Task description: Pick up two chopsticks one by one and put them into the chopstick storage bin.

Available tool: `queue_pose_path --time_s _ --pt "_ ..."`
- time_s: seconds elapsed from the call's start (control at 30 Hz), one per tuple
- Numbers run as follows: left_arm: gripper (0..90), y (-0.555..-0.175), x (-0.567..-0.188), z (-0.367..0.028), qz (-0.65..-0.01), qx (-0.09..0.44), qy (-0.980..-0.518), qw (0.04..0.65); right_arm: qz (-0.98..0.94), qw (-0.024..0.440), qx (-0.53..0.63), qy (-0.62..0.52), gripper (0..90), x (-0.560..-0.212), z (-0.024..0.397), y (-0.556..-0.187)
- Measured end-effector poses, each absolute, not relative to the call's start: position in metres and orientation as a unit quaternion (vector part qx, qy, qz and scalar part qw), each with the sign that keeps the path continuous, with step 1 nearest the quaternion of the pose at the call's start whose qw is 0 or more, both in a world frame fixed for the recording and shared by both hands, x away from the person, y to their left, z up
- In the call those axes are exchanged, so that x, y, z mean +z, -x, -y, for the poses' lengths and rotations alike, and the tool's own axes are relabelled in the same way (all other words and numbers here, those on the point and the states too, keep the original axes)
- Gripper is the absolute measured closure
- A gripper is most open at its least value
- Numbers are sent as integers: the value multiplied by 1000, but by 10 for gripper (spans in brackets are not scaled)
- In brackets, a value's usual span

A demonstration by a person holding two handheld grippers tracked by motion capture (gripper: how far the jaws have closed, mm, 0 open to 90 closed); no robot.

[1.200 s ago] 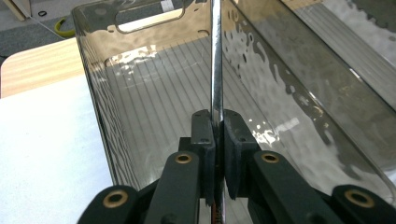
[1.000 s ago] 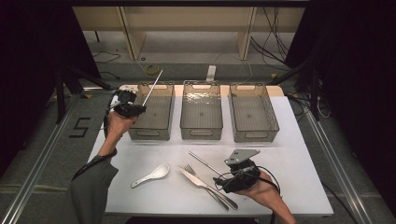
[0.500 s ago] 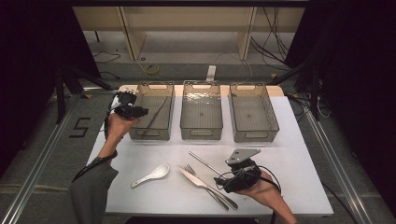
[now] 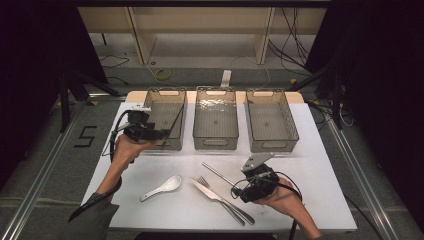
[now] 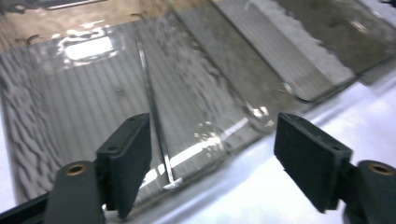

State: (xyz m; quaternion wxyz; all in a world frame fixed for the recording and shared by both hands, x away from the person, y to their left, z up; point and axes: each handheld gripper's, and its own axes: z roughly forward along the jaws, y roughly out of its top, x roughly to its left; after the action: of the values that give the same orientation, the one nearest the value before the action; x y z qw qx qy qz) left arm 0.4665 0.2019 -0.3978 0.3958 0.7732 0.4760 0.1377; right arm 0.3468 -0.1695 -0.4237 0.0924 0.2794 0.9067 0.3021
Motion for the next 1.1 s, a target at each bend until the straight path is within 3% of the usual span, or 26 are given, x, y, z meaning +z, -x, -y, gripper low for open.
queue_pose_path --time_s 0.4,1.1 --pt "199 -422 -397 -186 -429 128 -787 425 -931 58 219 -286 373 -426 159 -368" --pt "157 -366 -412 -186 -386 136 -795 448 -955 29 121 -268 619 -450 126 -398"
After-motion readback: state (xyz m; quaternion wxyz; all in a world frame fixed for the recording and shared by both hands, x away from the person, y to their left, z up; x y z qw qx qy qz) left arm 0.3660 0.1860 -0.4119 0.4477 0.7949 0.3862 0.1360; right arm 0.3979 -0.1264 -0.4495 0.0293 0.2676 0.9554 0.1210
